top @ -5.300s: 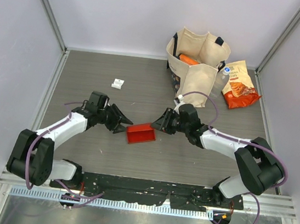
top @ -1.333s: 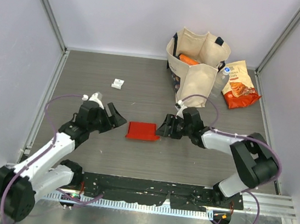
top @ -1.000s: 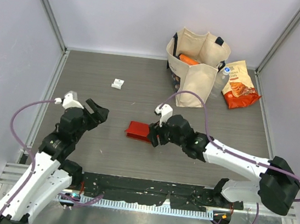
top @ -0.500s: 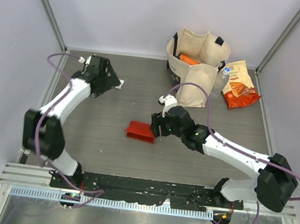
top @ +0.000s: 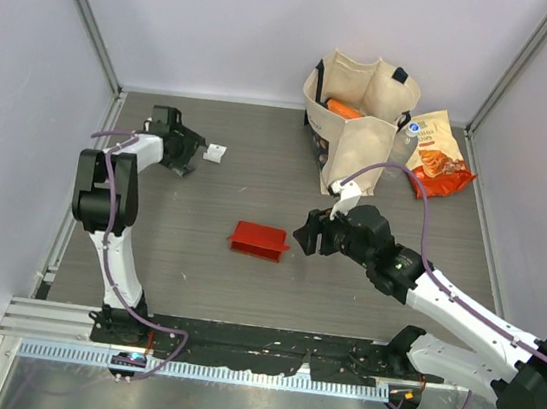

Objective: Fold the paper box

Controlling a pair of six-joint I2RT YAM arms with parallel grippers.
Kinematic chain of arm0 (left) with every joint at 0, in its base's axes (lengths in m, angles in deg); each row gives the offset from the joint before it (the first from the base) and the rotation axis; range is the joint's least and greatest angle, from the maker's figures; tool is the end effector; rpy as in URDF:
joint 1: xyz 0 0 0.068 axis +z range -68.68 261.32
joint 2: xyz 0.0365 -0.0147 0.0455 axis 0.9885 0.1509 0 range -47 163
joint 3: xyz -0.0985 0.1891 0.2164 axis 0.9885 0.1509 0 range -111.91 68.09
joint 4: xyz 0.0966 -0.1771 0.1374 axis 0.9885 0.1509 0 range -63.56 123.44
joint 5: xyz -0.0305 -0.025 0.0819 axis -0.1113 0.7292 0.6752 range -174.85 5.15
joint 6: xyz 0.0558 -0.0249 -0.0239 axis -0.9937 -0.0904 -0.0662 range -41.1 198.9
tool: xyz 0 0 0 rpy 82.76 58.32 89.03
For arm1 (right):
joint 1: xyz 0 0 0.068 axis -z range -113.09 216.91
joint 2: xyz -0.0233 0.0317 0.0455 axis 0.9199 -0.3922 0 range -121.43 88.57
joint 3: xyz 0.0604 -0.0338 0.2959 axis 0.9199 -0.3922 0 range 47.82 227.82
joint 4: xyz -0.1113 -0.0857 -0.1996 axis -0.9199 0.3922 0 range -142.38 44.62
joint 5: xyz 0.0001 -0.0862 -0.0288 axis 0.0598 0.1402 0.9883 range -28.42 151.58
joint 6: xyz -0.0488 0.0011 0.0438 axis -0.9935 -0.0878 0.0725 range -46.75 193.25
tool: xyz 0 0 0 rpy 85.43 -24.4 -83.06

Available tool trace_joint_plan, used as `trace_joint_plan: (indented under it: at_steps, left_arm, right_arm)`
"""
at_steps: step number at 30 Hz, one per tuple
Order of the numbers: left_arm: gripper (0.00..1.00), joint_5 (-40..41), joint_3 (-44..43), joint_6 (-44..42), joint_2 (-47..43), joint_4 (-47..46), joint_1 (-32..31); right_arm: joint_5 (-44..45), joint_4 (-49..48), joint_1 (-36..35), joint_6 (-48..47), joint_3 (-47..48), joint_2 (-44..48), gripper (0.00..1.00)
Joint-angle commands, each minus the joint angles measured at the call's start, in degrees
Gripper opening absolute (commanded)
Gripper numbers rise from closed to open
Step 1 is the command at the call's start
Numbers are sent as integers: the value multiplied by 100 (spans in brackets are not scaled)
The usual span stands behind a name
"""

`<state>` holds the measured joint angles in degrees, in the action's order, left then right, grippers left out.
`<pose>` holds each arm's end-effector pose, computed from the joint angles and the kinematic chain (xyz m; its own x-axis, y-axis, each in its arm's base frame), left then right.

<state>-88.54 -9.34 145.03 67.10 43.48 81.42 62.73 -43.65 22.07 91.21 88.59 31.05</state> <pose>0.4325 -0.0027 0.1953 -0.3593 -0.9133 -0.1920 -0.7224 0.4024 -0.5623 0.1486 0.1461 0.3015 -0.5035 -0.0660 -0.8615 -0.5644 0.7800 0.2701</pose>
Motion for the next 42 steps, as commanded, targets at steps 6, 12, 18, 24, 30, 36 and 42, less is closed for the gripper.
trace_joint_plan:
  at_steps: [6, 12, 18, 24, 30, 36, 42]
  left_arm:
    - [54, -897, 140, 1631, 780, -1923, -71]
    - [15, -1029, 421, 1904, 851, -2459, -45]
    - [0, -1170, 448, 1492, 570, -2416, -36]
    - [0, -1126, 1097, 964, -790, -1786, -36]
    - [0, -1309, 2502, -90, -2970, -158, 315]
    - [0, -1179, 3760, -768, -5203, 1686, 438]
    - [0, -1300, 4350, -759, -6777, 2953, 491]
  right_arm:
    - [-44, -196, 72, 6, -17, 92, 67]
    - [-228, -223, 72, 138, 71, 74, 67]
    - [-203, -232, 72, 199, 71, 39, 66]
    - [-229, -311, 72, 252, 27, -49, 66]
    - [-255, -390, 72, 217, -17, -49, 66]
    - [-352, -443, 98, 103, 0, -154, 66]
    - [-563, -469, 107, 59, 27, -207, 66]
